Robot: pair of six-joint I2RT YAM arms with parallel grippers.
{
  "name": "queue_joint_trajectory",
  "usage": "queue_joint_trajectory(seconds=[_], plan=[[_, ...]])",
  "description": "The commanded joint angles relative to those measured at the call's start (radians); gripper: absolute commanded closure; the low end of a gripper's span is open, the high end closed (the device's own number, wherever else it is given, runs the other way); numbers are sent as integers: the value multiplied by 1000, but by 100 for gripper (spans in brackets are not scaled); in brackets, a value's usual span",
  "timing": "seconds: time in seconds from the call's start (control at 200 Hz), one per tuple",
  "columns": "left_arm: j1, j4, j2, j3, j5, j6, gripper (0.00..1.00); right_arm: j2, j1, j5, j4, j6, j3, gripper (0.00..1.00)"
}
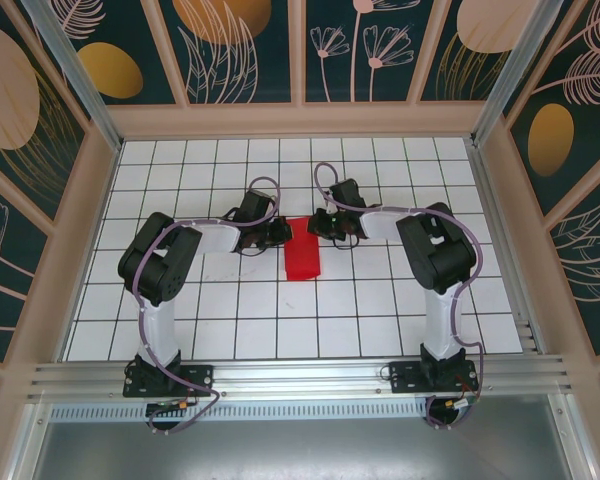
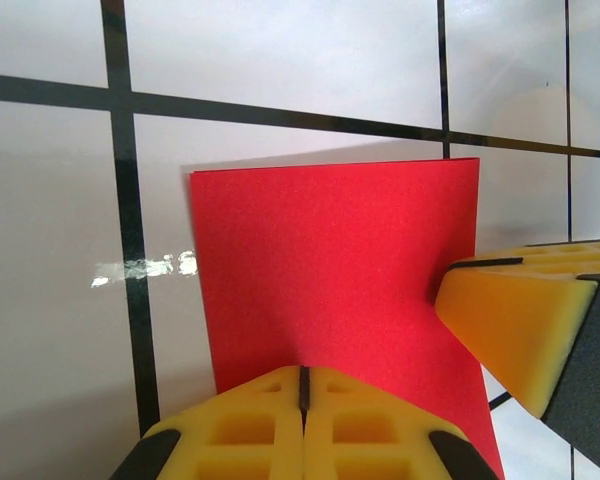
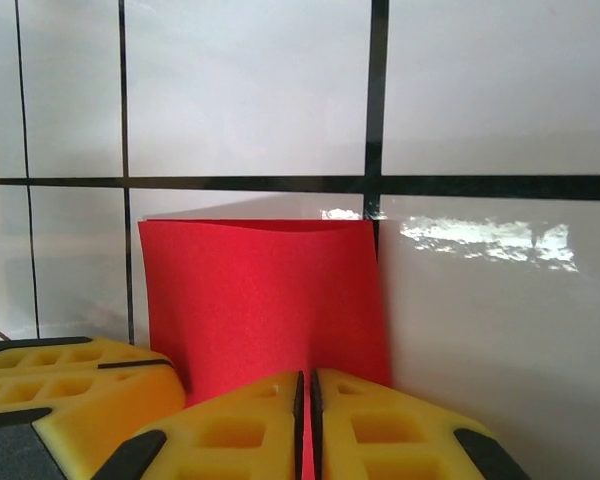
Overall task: Fold a paper plane with a square sheet of paper (pick it up from the middle)
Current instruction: Fold the square sheet of paper in half at the center of the table, then move the square sheet of paper to the center of the table.
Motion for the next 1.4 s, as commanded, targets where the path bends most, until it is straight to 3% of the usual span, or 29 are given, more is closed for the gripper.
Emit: queue_joint_trajectory(seconds=[0.0,0.385,0.651,1.046,1.396], plan=[[14,-168,39,-27,-131,27,94,-7,-12,-17,-3,-11,59,85],[14,-158,40,-36,-134,29,94,89,-24,41,-35,-3,92,86],[14,-166,54,-26,-148,44,94,5,-23,34,-71,-44,136,85],[14,-117,35,-55,-133,19,94,-188,41,-15,-39,-16,-117,85],[14,-22,-31,-112,-101,-29,94,-114,61,-34,-44,-19,-180,87]])
